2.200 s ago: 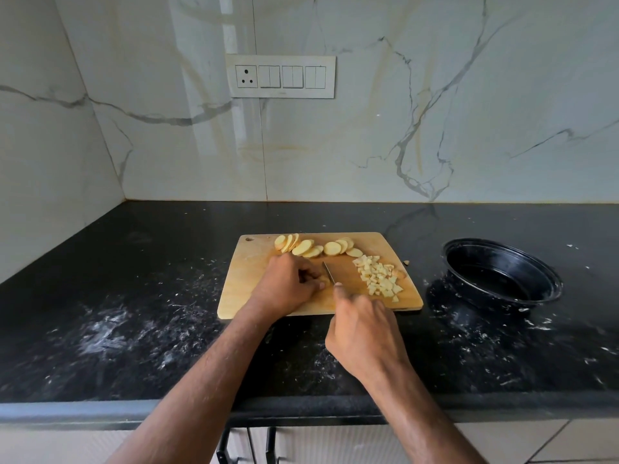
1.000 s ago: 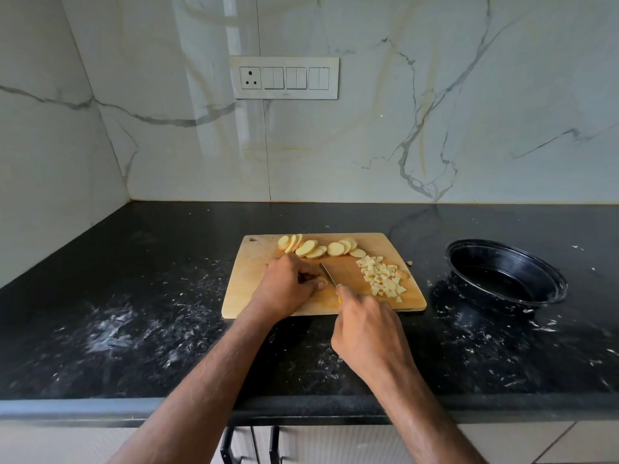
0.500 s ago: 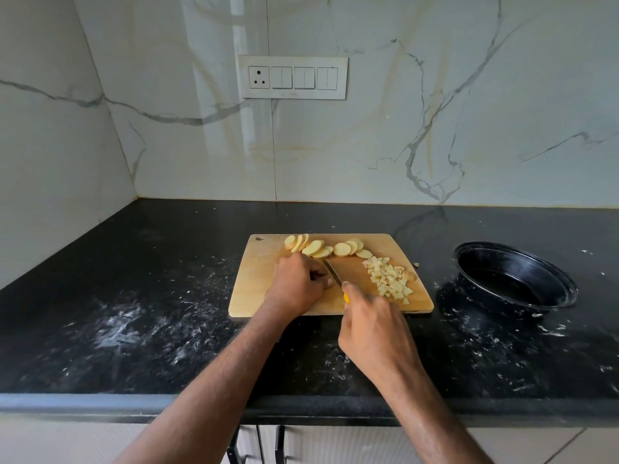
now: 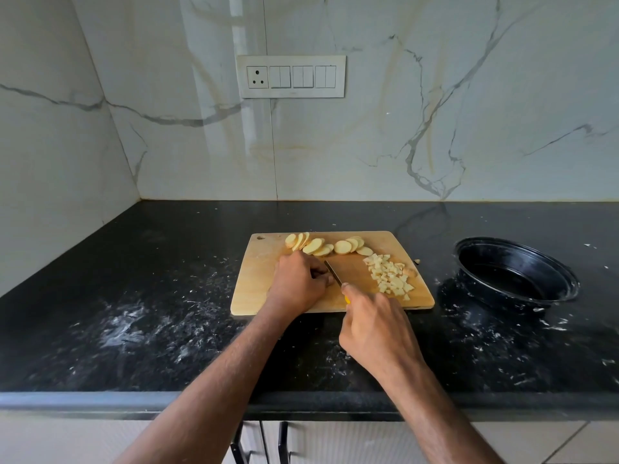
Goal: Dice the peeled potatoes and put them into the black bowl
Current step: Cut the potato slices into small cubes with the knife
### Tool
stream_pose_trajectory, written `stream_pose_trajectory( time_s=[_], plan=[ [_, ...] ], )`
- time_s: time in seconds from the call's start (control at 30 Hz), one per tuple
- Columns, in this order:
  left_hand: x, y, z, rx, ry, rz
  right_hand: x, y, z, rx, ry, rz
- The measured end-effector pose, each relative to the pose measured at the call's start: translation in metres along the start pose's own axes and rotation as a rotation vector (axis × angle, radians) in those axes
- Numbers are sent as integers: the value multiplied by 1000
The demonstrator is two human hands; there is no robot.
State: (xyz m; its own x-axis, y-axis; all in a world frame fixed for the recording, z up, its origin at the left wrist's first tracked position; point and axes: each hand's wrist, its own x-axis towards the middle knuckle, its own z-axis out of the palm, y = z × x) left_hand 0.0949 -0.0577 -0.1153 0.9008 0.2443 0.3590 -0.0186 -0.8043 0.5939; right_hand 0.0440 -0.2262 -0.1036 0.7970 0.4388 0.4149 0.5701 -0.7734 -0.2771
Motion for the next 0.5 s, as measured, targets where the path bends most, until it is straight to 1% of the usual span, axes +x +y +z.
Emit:
stream_pose_trajectory(
  time_s=[0.27,0.5],
  plan=[
    [1,-3,3,23,-17,-44,-2,0,2,19,-13,25],
    [-3,3,5,52,5,-67,-2,-3,-1,-9,-3,19]
  ],
)
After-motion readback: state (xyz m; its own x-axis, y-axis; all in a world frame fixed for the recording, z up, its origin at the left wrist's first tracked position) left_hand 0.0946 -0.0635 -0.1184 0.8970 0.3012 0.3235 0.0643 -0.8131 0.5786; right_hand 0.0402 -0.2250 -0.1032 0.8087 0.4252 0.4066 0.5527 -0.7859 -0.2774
